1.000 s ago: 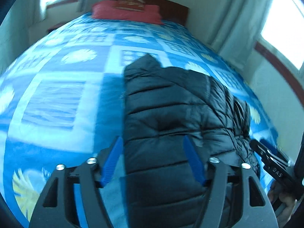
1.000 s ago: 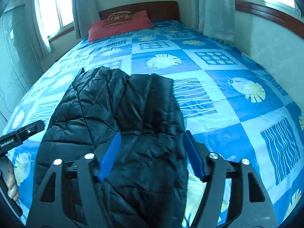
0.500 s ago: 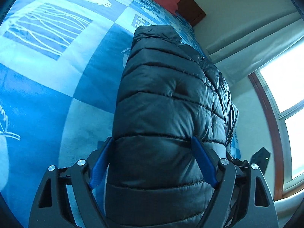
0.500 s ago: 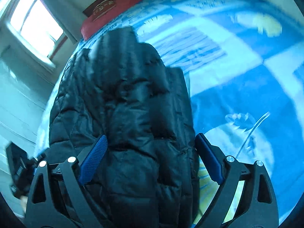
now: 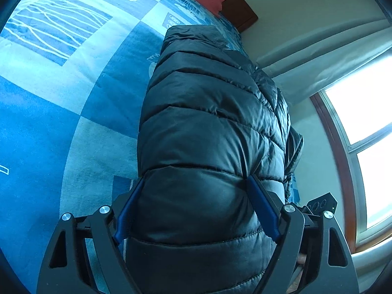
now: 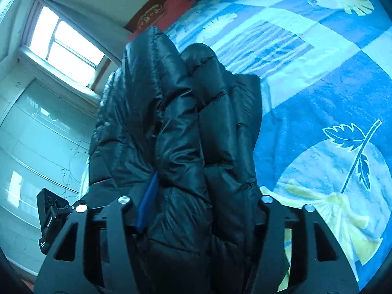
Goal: Fold large clothes
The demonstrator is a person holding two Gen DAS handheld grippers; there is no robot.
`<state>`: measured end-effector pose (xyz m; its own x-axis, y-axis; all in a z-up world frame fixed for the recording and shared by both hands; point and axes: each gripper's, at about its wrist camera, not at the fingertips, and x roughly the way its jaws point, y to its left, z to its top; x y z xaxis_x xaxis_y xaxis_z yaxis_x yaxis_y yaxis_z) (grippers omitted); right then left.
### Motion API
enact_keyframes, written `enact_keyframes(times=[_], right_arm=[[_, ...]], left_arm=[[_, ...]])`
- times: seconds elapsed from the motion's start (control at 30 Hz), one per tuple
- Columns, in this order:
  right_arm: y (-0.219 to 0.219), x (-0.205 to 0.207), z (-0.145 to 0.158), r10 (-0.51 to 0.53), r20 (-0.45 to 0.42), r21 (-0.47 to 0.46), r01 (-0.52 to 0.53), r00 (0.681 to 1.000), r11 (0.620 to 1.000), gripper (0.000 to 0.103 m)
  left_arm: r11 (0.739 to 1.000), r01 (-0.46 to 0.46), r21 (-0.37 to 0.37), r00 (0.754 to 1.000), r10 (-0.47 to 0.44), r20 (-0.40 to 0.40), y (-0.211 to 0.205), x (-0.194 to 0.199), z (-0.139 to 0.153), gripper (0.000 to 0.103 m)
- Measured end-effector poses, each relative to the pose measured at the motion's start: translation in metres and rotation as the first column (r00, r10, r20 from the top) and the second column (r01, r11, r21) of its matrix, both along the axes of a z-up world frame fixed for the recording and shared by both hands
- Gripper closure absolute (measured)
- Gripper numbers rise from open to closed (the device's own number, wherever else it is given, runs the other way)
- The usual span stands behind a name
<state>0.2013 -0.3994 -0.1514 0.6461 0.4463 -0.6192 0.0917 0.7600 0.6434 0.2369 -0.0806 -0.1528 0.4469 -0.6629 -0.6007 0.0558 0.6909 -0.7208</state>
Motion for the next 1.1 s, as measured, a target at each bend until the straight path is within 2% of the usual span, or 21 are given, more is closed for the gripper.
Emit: enact_keyframes(times=[0.13,0.23,0.57,0.8,1.1], right_arm=[[0.008,-0.002,0.008,0.013,0.051,0.045,-0.015,0.999,0.999,0.062],[0.022,0.005,0.016,0.039,0.083,0.065,-0.044,0.996,0.997,0.064],[0.106,0.065,0.025,0.155,0.119,0.148,-0.172,0.981,0.974,0.066],[0.137,0.081,0.013,0.184,0.099,0.147,-0.197,0.978,0.969,0.066],[0.135,0.083,-0.001,0.154,0.05,0.125,-0.159,0.987,0.979,0.06]], left_arm=[[1.0,0.006,0.004,1.0,-0.006,0.014,0.006,0.0,0.007,0.025],[1.0,0.0,0.008,1.0,-0.001,0.029,0.019,0.001,0.014,0.026],[0.995,-0.083,0.064,0.991,0.076,0.108,0.092,0.01,0.048,0.026],[0.99,-0.125,0.068,0.99,0.12,0.081,0.129,0.014,0.03,0.027],[0.987,-0.118,0.111,0.99,0.109,0.087,0.128,0.016,0.012,0.026]])
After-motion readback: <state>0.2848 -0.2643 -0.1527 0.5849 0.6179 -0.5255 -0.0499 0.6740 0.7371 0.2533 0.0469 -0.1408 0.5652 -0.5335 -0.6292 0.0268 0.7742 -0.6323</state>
